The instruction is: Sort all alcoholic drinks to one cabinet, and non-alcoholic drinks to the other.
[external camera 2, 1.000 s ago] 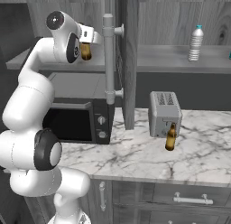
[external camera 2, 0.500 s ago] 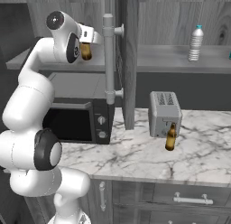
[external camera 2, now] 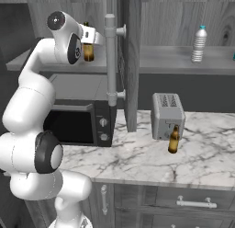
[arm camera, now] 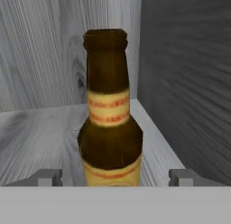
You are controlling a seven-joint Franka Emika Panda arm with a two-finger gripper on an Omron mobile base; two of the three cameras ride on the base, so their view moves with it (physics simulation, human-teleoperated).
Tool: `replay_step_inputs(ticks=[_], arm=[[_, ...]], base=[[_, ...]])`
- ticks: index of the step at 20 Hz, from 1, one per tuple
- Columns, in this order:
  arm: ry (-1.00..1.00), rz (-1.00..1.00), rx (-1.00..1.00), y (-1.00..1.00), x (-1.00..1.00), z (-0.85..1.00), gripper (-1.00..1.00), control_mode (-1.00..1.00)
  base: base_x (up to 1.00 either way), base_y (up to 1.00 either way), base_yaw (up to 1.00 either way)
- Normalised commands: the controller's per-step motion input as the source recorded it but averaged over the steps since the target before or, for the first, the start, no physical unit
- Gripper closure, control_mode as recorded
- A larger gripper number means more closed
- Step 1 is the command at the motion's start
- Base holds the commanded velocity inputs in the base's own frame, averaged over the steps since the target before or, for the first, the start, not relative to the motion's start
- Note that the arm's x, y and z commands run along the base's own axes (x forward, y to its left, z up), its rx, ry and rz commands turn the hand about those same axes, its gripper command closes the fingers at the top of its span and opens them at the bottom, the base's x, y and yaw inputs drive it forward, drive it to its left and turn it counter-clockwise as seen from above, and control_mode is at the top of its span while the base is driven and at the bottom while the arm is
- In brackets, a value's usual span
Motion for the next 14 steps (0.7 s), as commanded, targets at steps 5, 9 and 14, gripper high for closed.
replay_step_inputs(ticks=[5,9,14], arm=[[0.0,0.0,0.0,0.0,0.0,0.0,-1.0,-1.0],[0.0,0.0,0.0,0.0,0.0,0.0,-1.0,-1.0],[0.01,0.0,0.0,0.0,-0.17,-0.01,-1.0,-1.0]], base=[[0.0,0.0,0.0],[0.0,0.0,0.0],[0.0,0.0,0.0]])
